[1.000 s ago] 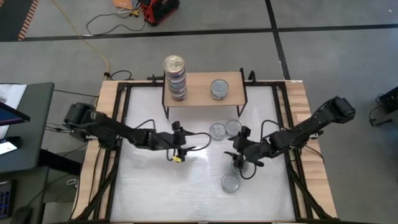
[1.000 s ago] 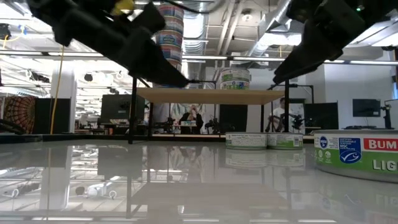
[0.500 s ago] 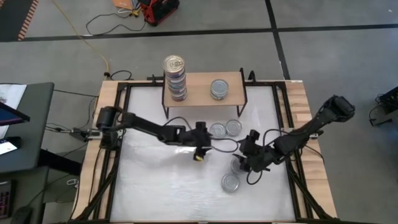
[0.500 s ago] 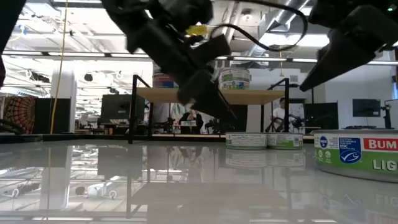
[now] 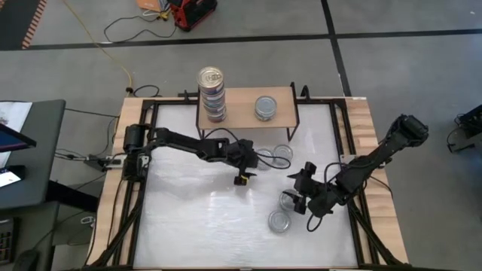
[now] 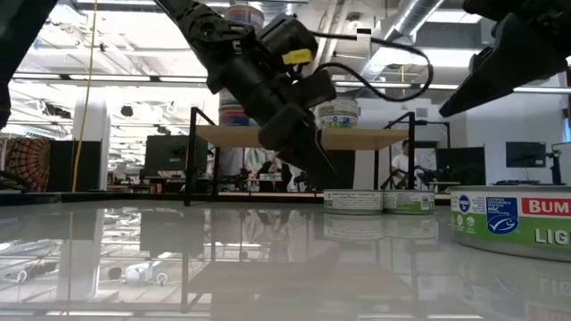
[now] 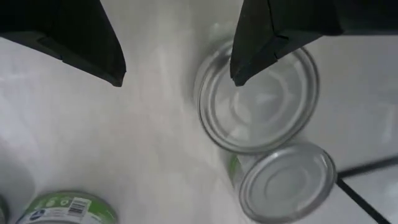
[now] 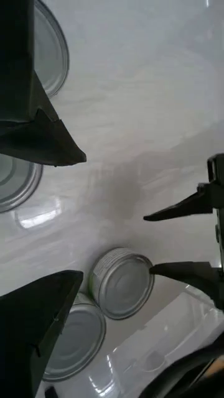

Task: Stack canned seafood by type on shelf
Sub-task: Stack the green tuna can on top of the green tuna can

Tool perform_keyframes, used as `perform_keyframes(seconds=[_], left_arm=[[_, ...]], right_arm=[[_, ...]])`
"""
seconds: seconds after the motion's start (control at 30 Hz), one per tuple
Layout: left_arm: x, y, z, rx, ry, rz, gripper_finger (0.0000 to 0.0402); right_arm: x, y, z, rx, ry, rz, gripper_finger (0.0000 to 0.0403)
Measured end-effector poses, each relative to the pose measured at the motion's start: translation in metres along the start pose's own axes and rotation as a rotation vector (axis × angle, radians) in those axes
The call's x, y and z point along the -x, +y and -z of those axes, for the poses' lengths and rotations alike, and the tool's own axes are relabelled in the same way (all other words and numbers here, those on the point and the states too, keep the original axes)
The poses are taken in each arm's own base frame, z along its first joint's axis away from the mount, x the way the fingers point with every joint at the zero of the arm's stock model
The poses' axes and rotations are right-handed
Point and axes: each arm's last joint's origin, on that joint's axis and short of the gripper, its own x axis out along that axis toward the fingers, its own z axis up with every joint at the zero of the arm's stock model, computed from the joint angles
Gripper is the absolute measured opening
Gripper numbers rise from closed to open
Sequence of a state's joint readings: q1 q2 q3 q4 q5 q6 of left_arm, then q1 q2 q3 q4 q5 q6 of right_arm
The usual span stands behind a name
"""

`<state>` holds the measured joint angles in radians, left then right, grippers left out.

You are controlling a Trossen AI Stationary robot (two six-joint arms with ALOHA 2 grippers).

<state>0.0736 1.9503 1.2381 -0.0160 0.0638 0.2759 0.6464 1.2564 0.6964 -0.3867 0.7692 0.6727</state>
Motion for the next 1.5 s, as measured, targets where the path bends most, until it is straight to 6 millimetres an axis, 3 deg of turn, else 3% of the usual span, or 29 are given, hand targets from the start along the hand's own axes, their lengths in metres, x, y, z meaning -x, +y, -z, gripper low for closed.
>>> perform_keyframes(seconds=[0.3, 0.57, 0.77, 0.97, 1.23, 1.5], left_arm=[[-0.005, -0.007, 0.007, -0.014, 0.052, 0.029, 0.0272], [0.002, -0.019, -0.012, -0.116, -0.026, -0.075, 0.0272], [-0.018, -0.013, -0.004, -0.116, -0.061, -0.122, 0.0272], [-0.033, -0.009, 0.000, -0.073, 0.029, -0.089, 0.0272], [-0.023, -0.035, -0.003, -0.058, 0.174, 0.012, 0.0272], [0.006, -0.077, -0.014, -0.004, 0.232, 0.180, 0.0272]], right_arm=[[0.000, 0.005, -0.007, -0.016, -0.054, -0.040, 0.0311], [0.000, 0.005, -0.008, -0.017, -0.064, -0.036, 0.0311], [0.000, 0.006, -0.010, -0.021, -0.084, -0.037, 0.0311], [0.001, 0.007, -0.011, -0.022, -0.093, -0.044, 0.0311], [0.001, 0.007, -0.010, -0.019, -0.092, -0.046, 0.0311], [0.001, 0.007, -0.010, -0.020, -0.090, -0.051, 0.0311]])
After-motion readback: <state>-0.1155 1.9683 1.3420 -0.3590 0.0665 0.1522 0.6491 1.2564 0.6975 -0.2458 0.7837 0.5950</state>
